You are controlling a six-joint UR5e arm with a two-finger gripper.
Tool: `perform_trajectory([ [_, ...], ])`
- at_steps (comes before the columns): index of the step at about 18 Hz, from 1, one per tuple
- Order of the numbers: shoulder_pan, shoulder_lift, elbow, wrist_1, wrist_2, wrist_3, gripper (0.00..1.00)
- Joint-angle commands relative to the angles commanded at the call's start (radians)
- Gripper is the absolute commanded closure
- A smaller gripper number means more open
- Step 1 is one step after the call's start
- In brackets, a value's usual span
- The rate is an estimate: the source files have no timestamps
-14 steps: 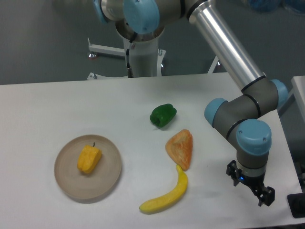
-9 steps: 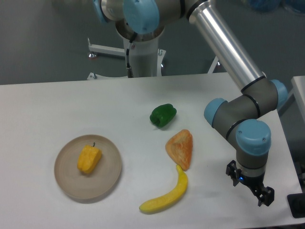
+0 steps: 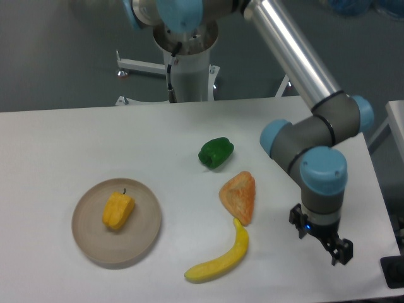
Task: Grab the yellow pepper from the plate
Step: 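Move the open gripper over the yellow pepper on the plate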
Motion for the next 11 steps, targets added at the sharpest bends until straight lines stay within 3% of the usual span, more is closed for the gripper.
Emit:
perform_trajectory([
  [5,-0.06,0.137,-0.137,-0.057,-0.012,-0.17,0.0],
  [11,-0.199,0.232,-0.27,-0.064,-0.028,-0.564,0.0],
])
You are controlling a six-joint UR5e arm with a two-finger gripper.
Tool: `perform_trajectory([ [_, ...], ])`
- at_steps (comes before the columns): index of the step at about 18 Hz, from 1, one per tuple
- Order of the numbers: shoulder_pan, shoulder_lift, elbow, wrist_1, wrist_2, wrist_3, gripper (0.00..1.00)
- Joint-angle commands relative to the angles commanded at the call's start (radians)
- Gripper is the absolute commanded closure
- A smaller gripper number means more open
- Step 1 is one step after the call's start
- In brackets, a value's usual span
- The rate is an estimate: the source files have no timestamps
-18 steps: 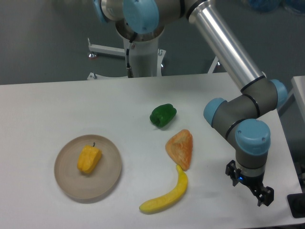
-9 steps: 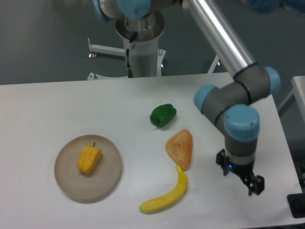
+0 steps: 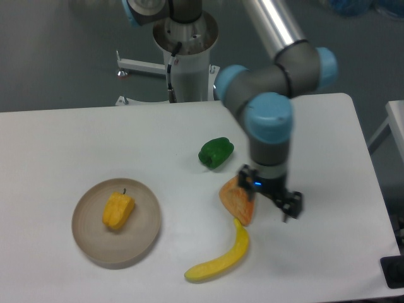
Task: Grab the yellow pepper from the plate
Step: 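Move the open gripper over the yellow pepper on the plate, then lower the gripper onto the yellow pepper and close on it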
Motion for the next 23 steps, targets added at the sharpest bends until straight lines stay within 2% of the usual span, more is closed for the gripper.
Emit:
perform_trajectory([
  [4,-0.078,0.037,-0.077,0.003,-0.112,-0.207,0.0],
  [9,-0.187,0.028,-0.111,0.009,-0.13,-0.343,0.0],
  [13,-0.224,0.025,-0.15,0.014,-0.13,-0.36,0.0],
  [19,-0.25,-0.014,-0.151,0.028,-0.127,-0.36,0.0],
  [23,-0.282,-0.03,-0.151,0.063,-0.121,-0.361,0.0],
])
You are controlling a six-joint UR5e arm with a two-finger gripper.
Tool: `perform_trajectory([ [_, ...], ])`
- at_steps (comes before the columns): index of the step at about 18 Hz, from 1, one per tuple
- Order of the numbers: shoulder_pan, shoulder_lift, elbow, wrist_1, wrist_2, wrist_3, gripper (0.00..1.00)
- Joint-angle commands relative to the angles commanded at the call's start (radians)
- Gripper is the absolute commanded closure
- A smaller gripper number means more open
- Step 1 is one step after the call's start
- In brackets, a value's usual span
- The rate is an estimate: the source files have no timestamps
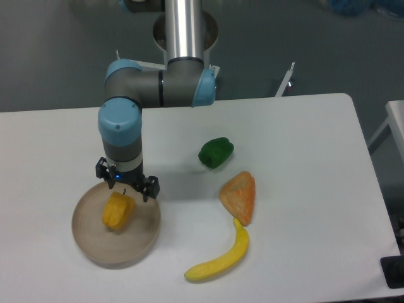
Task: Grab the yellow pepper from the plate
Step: 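Lower the gripper onto the yellow pepper and close on it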
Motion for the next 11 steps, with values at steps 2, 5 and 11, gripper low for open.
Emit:
perform_trajectory([
  [2,-0.005,-0.009,0.0,0.002,0.002,-0.002,0.0],
  [5,-0.012,-0.02,-0.002,0.002,0.003,0.0,0.0],
  [11,-0.028,-0.04,0.003,0.005,0.003,0.0,0.0],
])
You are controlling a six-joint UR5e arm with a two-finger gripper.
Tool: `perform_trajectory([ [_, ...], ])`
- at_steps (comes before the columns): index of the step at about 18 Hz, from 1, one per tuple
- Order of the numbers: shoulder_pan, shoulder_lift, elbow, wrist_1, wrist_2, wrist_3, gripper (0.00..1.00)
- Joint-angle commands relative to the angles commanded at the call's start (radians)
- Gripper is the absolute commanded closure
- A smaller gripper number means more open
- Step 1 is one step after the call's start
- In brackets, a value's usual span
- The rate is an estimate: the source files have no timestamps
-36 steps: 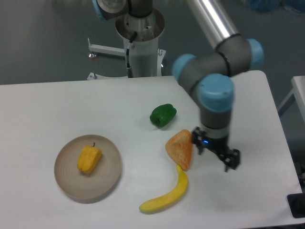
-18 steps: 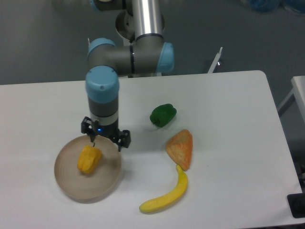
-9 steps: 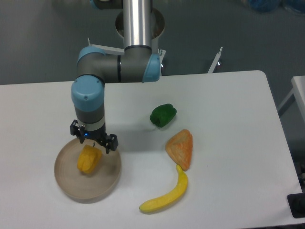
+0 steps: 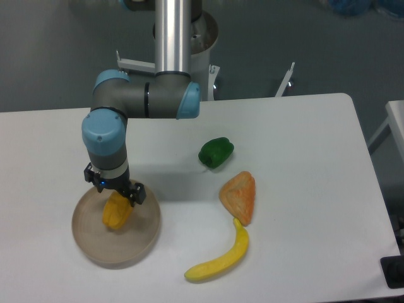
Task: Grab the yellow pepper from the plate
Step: 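Lower the gripper onto the yellow pepper and close on it, then lift the yellow pepper off the plate and carry it toward the orange item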
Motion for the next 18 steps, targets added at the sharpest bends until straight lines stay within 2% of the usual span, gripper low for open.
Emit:
perform_trajectory([
  [2,-0.002,-0.002,0.0,0.008,0.002,0.002,0.03],
  [4,-0.002,-0.003,-0.002,0.02,0.002,0.003,0.29],
  [5,-0.002,-0.003,-0.002,0.02,0.002,0.003,0.38],
  [8,-0.002,-0.005,0.0,0.02,0.0,0.006,0.53],
  [16,0.009,0.011,0.012,0.021,0.005,0.021,0.56],
  [18,0.043,0.031,0.021,0.014,0.006,0.064,0.56],
])
